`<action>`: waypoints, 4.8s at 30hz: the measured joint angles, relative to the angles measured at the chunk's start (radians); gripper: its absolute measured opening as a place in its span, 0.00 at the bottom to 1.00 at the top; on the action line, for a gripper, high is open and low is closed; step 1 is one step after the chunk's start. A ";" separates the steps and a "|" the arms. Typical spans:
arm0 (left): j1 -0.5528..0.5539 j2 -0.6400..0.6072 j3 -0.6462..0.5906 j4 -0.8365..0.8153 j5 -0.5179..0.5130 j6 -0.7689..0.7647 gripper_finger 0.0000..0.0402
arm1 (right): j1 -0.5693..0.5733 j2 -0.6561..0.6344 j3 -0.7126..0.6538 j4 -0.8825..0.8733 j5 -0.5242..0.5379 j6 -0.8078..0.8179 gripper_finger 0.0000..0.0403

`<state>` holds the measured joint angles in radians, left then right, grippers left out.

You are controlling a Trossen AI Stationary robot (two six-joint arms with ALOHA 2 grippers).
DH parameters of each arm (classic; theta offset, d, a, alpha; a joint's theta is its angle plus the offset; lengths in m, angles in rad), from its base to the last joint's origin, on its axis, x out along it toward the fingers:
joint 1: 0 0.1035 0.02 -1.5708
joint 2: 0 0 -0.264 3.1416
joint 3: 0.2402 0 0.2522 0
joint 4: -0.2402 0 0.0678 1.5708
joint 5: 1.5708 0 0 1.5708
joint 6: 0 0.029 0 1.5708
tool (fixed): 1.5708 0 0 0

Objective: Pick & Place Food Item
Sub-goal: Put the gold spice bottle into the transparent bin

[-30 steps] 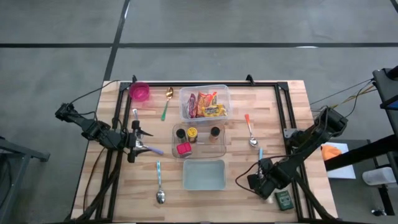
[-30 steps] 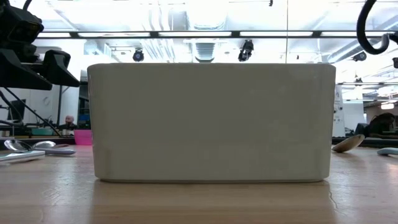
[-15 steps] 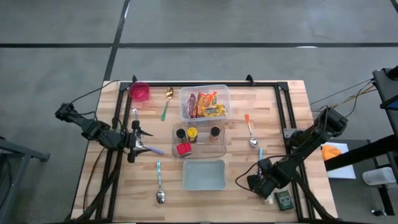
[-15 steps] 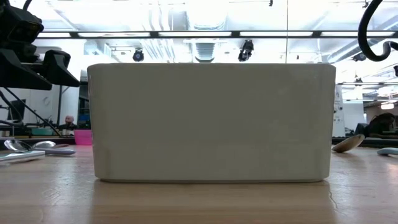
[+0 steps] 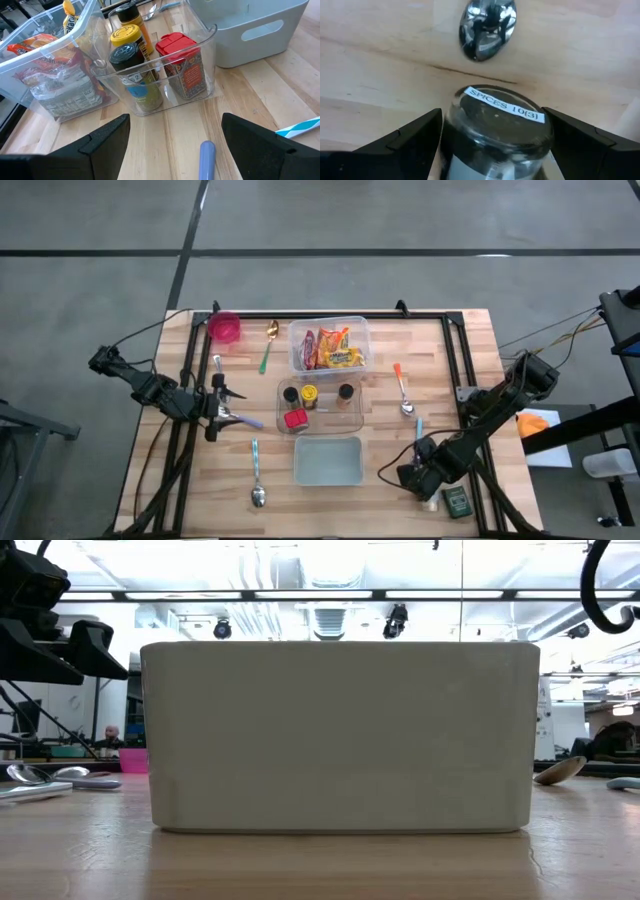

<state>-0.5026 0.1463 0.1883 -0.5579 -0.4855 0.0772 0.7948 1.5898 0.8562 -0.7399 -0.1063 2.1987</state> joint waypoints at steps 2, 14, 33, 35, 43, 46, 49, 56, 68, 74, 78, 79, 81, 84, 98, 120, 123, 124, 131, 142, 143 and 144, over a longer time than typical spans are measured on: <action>0.000 0.000 0.000 0.000 0.000 0.000 0.79 | 0.002 0.000 0.000 -0.004 -0.001 0.000 0.82; -0.001 0.000 0.000 0.000 0.000 0.000 0.79 | 0.002 0.000 0.000 -0.006 -0.002 -0.003 0.74; -0.001 0.000 0.000 0.000 0.000 0.000 0.79 | 0.002 0.000 0.000 -0.009 -0.002 -0.007 0.70; -0.001 0.000 0.000 0.000 0.000 0.000 0.79 | 0.002 0.000 0.000 -0.009 -0.001 -0.008 0.70; 0.000 0.000 0.000 0.000 0.000 0.000 0.79 | 0.002 0.000 0.000 -0.013 0.000 -0.010 0.72; 0.000 0.000 0.000 0.000 0.000 0.000 0.79 | 0.002 0.000 0.000 -0.019 0.002 -0.010 0.70; 0.000 0.000 0.000 0.000 0.000 0.000 0.79 | 0.002 -0.001 0.000 -0.026 0.024 -0.012 0.71; 0.000 0.000 0.000 0.000 0.000 0.000 0.79 | -0.003 -0.010 0.000 -0.030 0.117 -0.052 0.72; 0.000 0.000 0.000 0.000 0.000 0.000 0.79 | -0.019 -0.083 0.000 -0.050 0.288 -0.114 0.74; 0.000 0.000 0.000 0.000 0.000 0.000 0.79 | -0.074 -0.098 0.000 -0.071 0.363 -0.208 0.70; 0.000 0.000 0.000 0.000 0.000 0.000 0.79 | -0.137 -0.102 0.000 -0.064 0.398 -0.305 0.71; 0.000 0.000 0.000 0.000 0.000 0.000 0.79 | -0.155 -0.102 0.000 -0.060 0.398 -0.333 0.72; 0.000 0.000 0.000 0.000 0.000 0.000 0.79 | -0.194 -0.102 0.000 -0.052 0.398 -0.392 0.74; 0.000 0.000 0.000 0.000 0.000 0.000 0.79 | -0.258 -0.102 0.000 -0.035 0.398 -0.480 0.73; 0.000 0.000 0.000 0.000 0.000 0.000 0.79 | -0.546 -0.102 0.000 0.043 0.424 -0.839 0.74; -0.001 0.000 0.000 0.000 0.000 0.000 0.79 | -0.637 -0.031 -0.002 0.043 0.424 -0.906 0.75; -0.001 0.000 0.000 0.000 0.000 0.000 0.79 | -0.636 -0.031 -0.002 0.043 0.424 -0.912 0.72; -0.001 0.000 0.000 0.000 0.000 0.000 0.79 | -0.636 -0.031 -0.002 0.043 0.425 -0.912 0.71; 0.000 0.000 0.000 0.000 0.000 0.000 0.79 | -0.636 -0.030 -0.002 0.042 0.425 -0.916 0.78; 0.000 0.000 0.000 0.000 0.000 0.000 0.79 | -0.634 -0.035 -0.002 0.043 0.432 -0.920 0.95; 0.000 0.000 0.000 0.000 0.000 0.000 0.79 | -0.630 -0.042 -0.002 0.043 0.438 -0.920 0.95; 0.000 0.000 0.000 0.000 0.000 0.000 0.79 | -0.625 -0.050 0.000 0.040 0.451 -0.919 0.95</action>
<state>-0.5026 0.1467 0.1879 -0.5576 -0.4858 0.0772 0.1696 1.5399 0.8558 -0.6995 0.3450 1.2794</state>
